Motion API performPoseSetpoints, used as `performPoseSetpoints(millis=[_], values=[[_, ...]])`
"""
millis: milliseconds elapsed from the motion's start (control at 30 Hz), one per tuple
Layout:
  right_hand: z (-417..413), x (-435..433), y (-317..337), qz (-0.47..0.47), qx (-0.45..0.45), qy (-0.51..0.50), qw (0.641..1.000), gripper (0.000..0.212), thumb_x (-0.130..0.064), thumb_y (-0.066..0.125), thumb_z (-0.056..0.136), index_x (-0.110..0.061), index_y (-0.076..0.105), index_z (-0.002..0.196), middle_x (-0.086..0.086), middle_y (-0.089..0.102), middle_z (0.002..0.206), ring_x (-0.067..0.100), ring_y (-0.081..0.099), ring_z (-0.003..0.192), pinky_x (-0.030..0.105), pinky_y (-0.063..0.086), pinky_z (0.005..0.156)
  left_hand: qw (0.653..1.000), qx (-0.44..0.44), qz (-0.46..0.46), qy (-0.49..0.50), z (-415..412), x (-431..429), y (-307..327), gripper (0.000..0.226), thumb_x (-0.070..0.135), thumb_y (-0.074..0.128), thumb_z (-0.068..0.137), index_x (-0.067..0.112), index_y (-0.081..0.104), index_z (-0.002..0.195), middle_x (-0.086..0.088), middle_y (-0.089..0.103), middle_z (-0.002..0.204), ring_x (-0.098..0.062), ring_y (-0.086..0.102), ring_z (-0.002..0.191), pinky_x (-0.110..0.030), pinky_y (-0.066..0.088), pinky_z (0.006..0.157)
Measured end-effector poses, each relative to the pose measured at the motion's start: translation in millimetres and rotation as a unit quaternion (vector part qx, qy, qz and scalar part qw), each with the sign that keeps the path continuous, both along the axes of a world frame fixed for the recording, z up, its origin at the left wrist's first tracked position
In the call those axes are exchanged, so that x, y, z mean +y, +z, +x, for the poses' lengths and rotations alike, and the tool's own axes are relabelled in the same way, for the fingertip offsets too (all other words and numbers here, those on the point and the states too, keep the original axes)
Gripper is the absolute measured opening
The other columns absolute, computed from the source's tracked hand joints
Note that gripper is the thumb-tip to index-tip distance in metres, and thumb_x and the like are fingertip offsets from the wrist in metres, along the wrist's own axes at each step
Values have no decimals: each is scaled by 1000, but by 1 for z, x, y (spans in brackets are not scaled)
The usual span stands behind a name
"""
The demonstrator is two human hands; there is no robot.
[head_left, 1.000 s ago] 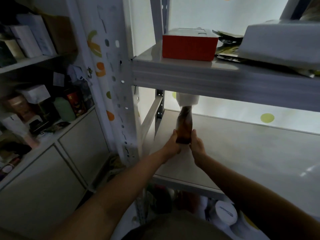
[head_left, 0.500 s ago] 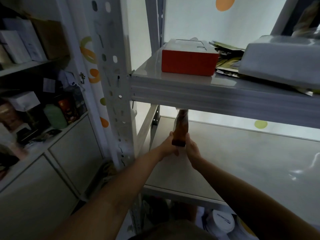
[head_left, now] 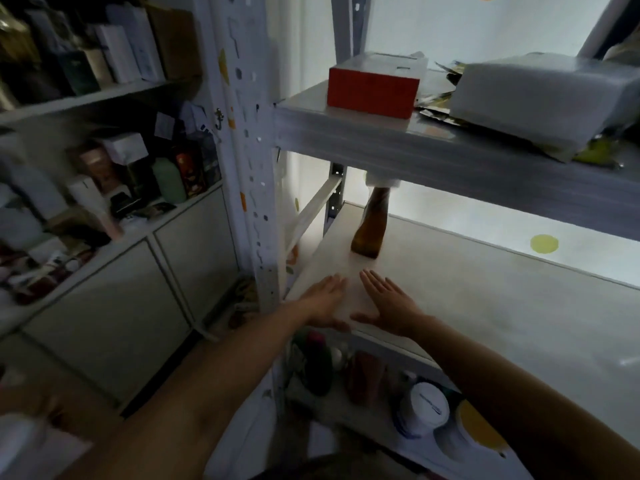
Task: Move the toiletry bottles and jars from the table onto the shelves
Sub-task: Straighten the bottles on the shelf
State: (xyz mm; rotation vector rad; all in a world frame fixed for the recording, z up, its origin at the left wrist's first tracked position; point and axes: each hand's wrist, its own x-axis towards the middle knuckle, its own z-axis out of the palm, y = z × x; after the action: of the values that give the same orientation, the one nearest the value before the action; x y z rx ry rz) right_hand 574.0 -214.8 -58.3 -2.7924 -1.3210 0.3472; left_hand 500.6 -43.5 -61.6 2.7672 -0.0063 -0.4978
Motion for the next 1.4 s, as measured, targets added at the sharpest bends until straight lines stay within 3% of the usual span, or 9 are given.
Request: performPoseSetpoints(millis=[133, 300, 367, 533, 600, 700, 900, 1233, 1400], values=[[-31, 14, 1, -14, -25, 94, 995, 104, -72, 43, 81, -11, -7, 150, 6, -5, 159, 16, -4, 146, 32, -2, 120, 999, -20, 39, 31, -65, -1, -8, 105, 56, 58, 84, 13, -12, 150, -9, -17, 158, -27, -13, 146, -42, -2, 119], [-100, 56, 1, 45, 9, 202, 978, 114, -85, 34, 70, -11, 4, 151, 6, 5, 159, 18, 4, 147, 35, 4, 121, 975, -38, 68, 206, -166, -2, -25, 112, 57, 61, 80, 15, -17, 148, -6, -21, 157, -26, -18, 145, -42, -8, 116], [-129, 76, -2, 42, 25, 248, 968, 110, -82, 35, 74, -11, 0, 150, 3, 0, 159, 17, 0, 147, 31, -2, 118, 963, -36, 98, 247, -204, -1, -21, 106, 50, 62, 84, 16, -14, 150, -6, -22, 157, -25, -20, 144, -41, -11, 115], [-200, 120, -9, 15, 31, 371, 928, 134, -97, -4, 50, -7, -8, 149, 6, -8, 159, 16, -6, 146, 32, 2, 119, 923, -45, 144, 354, -285, -1, -9, 105, 42, 65, 83, 16, -12, 150, -6, -18, 158, -25, -17, 145, -42, -10, 116], [-230, 133, -5, 21, 36, 401, 915, 125, -93, 13, 62, -6, -8, 149, 7, -7, 159, 17, -4, 147, 31, 4, 120, 910, -55, 169, 374, -314, 1, -7, 104, 42, 65, 83, 13, -9, 151, -7, -15, 159, -26, -16, 145, -43, -8, 116], [-271, 145, -1, 36, 58, 422, 904, 107, -69, 47, 80, -8, -8, 149, 6, -6, 159, 16, -3, 146, 34, 7, 120, 886, -55, 197, 417, -353, 1, -1, 95, 43, 59, 88, 14, -5, 151, -7, -14, 159, -26, -15, 145, -42, -7, 117], [-325, 153, -5, 12, 88, 450, 889, 107, -64, 53, 82, -10, -9, 149, 6, -7, 159, 16, 1, 146, 30, 9, 116, 853, -23, 231, 468, -416, -1, -1, 83, 50, 47, 92, 16, 0, 151, -9, -15, 158, -27, -15, 145, -44, -8, 117], [-367, 143, -13, -8, 155, 449, 880, 111, -68, 60, 73, -22, -3, 150, 0, 1, 159, 22, 12, 145, 36, 24, 112, 826, -14, 113, 552, -463, -21, -8, 100, 39, 62, 87, 18, -13, 150, -9, -19, 157, -25, -17, 145, -42, -4, 118], [-371, 149, -11, 1, 177, 442, 879, 112, -67, 62, 72, -26, -7, 150, -4, -4, 159, 21, 12, 145, 38, 25, 113, 817, -21, 119, 563, -462, -15, -6, 97, 36, 61, 88, 16, -11, 150, -4, -12, 159, -22, -10, 147, -41, 4, 118]])
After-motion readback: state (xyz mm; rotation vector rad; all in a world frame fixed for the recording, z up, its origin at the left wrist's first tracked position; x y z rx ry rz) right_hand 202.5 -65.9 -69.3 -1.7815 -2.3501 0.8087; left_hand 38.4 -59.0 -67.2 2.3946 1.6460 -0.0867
